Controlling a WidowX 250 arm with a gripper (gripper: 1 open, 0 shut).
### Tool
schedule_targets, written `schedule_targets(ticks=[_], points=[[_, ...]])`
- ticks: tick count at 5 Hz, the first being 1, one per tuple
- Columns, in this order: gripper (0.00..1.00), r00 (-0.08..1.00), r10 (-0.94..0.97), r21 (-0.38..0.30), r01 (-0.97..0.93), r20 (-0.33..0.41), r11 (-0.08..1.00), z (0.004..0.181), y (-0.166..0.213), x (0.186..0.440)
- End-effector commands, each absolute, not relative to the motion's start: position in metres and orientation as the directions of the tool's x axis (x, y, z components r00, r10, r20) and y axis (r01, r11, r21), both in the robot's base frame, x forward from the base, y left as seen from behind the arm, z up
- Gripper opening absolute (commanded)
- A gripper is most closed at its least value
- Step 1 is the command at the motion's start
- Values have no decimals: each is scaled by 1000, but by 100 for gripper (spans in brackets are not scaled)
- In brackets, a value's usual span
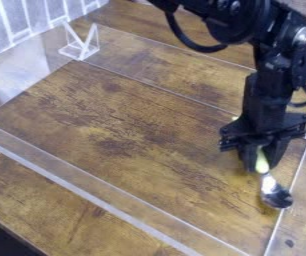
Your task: Move the green spoon to the right
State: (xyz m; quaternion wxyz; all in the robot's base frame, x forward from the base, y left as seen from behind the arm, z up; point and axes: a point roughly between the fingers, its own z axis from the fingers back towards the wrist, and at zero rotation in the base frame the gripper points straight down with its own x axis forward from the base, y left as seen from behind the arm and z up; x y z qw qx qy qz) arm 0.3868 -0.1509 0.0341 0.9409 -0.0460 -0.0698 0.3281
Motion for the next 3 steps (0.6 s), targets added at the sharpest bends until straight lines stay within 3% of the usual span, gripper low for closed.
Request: schedule_targets(ticks=[1,3], points=[[0,790,602,-155,-584,114,797,44,-147,381],[0,780,613,-108,-603,128,790,41,-159,381]])
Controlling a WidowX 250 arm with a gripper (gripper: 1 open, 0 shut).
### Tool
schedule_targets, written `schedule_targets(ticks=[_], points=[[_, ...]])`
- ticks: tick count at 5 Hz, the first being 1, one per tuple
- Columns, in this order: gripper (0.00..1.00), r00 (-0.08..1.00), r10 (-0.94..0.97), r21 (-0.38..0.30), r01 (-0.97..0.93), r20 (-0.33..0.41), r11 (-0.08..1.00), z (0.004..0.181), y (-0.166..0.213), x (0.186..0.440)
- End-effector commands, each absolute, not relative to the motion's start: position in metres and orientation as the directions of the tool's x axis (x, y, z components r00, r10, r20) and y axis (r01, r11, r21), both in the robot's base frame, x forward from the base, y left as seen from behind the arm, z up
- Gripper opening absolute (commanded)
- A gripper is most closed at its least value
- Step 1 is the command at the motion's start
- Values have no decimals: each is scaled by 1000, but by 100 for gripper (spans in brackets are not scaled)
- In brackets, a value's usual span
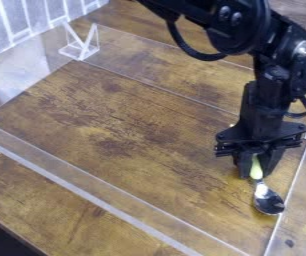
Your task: Move the green spoon to the right
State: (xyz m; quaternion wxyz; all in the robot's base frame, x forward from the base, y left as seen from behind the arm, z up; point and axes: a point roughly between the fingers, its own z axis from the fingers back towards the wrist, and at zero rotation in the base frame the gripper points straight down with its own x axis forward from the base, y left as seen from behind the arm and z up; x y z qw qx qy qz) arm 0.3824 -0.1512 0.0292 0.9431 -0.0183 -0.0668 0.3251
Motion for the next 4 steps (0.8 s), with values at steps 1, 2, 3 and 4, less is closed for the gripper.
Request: schedule_targets(ticks=[1,2,3,4], points=[[0,795,595,-97,-587,117,803,40,-157,387],[0,803,589,-101,-580,96,808,39,-155,392],[0,779,623,-106,-615,74,781,41,-149,394],[0,752,657,-104,-650,57,753,43,-143,396]])
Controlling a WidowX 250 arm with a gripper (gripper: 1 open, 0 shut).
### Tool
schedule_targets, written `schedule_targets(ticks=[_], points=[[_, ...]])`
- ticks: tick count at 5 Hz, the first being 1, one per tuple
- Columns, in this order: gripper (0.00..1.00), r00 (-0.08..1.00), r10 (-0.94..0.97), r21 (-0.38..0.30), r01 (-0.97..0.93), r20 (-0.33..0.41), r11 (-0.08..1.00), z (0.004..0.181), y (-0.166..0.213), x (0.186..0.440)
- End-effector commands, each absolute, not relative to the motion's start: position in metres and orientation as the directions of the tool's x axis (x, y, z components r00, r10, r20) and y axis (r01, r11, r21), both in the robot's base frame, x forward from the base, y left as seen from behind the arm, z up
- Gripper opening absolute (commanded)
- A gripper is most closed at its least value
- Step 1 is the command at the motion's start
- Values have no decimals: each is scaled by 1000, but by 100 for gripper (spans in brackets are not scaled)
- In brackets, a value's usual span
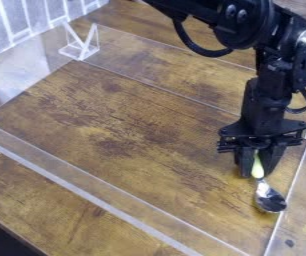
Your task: Move the green spoon to the right
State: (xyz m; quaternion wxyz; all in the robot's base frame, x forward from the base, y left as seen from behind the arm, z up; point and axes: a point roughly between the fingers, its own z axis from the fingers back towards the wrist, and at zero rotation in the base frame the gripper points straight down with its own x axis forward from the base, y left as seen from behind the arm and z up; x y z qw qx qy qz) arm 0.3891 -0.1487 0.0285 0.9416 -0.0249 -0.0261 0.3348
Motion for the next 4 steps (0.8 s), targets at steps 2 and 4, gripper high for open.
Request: schedule_targets(ticks=[2,4], points=[[0,714,700,-93,-695,31,713,41,-142,399],[0,669,743,-77,-740,15,668,39,-132,395]])
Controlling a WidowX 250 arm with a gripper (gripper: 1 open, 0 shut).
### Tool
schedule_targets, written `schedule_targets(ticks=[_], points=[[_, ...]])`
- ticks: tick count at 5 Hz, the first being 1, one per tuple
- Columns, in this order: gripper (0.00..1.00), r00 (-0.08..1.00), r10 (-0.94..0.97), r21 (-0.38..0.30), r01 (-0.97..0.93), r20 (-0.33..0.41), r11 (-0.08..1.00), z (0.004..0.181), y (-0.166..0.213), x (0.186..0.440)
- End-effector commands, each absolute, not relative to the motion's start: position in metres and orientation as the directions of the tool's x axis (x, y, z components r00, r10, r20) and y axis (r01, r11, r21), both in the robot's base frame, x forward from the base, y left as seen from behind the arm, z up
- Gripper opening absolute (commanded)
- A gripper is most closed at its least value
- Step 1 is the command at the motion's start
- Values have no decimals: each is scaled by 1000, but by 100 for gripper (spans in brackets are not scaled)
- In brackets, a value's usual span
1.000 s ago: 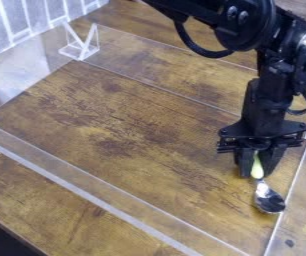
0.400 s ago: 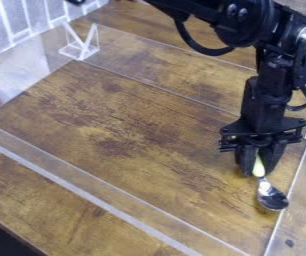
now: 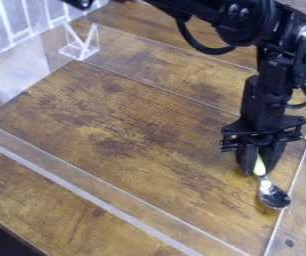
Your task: Move the green spoon to the right
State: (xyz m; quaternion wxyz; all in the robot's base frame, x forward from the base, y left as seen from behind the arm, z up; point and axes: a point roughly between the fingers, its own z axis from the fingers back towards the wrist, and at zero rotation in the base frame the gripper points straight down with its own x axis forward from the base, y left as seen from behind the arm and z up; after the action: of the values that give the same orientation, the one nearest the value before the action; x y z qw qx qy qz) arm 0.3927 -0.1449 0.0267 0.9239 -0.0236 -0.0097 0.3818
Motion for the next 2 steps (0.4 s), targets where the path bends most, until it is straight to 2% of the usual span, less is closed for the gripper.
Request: schedule_targets(ticks=[1,2], points=[[0,632,775,-66,-773,11,631,40,-118,391],[0,656,755,-56,-753,14,656,42,-111,393]])
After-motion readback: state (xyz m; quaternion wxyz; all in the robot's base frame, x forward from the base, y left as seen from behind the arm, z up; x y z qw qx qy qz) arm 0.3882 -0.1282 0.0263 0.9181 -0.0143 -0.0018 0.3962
